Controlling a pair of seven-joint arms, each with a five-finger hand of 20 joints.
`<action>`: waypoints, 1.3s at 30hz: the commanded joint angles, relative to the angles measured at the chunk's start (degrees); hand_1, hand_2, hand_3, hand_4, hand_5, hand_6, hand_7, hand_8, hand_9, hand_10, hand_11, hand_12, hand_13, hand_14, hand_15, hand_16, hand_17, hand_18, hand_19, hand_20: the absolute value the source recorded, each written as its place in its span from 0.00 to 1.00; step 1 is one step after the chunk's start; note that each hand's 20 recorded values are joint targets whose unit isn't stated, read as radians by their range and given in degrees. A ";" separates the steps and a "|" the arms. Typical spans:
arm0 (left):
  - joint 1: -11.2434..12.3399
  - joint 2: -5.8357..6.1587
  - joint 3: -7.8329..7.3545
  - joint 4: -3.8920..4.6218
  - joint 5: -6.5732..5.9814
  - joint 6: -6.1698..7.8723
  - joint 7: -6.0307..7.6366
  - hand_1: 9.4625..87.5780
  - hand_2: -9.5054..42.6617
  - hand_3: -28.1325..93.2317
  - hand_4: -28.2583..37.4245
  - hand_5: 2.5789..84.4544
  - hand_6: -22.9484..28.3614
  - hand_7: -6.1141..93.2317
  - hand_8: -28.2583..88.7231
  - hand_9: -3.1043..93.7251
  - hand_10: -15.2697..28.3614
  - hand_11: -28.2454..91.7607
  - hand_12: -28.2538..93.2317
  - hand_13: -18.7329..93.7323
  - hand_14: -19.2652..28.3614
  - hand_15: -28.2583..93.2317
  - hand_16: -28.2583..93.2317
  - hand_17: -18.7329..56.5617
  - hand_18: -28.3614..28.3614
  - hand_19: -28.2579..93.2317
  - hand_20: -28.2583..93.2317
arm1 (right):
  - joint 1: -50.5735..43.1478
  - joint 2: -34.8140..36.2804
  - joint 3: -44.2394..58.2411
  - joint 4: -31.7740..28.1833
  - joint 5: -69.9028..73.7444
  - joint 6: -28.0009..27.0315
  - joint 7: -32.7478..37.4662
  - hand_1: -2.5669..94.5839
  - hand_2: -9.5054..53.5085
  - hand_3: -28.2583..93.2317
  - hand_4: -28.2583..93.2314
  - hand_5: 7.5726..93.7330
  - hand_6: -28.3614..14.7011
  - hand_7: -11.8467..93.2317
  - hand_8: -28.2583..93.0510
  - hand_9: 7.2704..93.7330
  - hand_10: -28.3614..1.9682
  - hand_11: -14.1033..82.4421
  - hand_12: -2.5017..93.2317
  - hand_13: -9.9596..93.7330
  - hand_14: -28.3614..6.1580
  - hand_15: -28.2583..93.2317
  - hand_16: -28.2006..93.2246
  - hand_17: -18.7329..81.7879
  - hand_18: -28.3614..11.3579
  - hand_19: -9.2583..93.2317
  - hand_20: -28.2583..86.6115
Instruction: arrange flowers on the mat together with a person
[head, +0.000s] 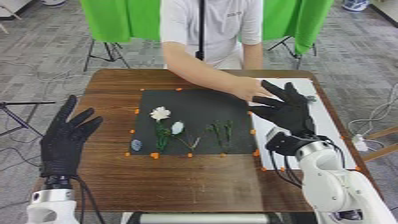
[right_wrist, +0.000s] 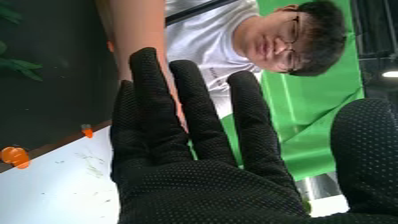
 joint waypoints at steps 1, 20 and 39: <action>0.55 0.39 0.58 -0.23 0.32 1.71 0.26 0.15 0.34 0.83 0.00 0.32 0.50 0.17 0.17 0.39 0.74 0.40 0.33 0.43 0.91 0.58 0.19 0.19 0.99 0.74 0.20 | -0.53 0.12 0.00 -0.49 -0.42 0.92 -0.06 0.14 0.39 0.80 0.02 0.40 0.64 0.22 0.14 0.48 0.27 0.28 0.18 0.47 0.18 0.55 0.33 0.23 0.16 0.54 0.40; 0.83 0.48 1.34 -0.45 -0.04 2.07 0.24 0.15 0.34 0.83 0.01 0.32 0.51 0.17 0.16 0.40 0.74 0.40 0.33 0.43 0.91 0.58 0.19 0.18 0.97 0.73 0.23 | -0.29 0.36 0.30 -0.12 -2.41 -1.53 0.82 0.15 0.38 0.81 0.02 0.40 0.64 0.22 0.14 0.48 0.28 0.28 0.18 0.47 0.18 0.55 0.33 0.23 0.16 0.54 0.40; 1.55 4.36 2.44 -1.14 -1.96 4.86 4.39 0.15 0.34 0.83 0.01 0.32 0.51 0.17 0.16 0.40 0.74 0.40 0.33 0.43 0.91 0.58 0.19 0.18 0.97 0.73 0.25 | 11.86 15.05 1.21 2.75 -24.69 15.48 18.68 0.20 0.31 0.84 0.05 0.43 0.63 0.25 0.14 0.55 0.27 0.35 0.19 0.55 0.22 0.64 0.32 0.30 0.12 0.64 0.41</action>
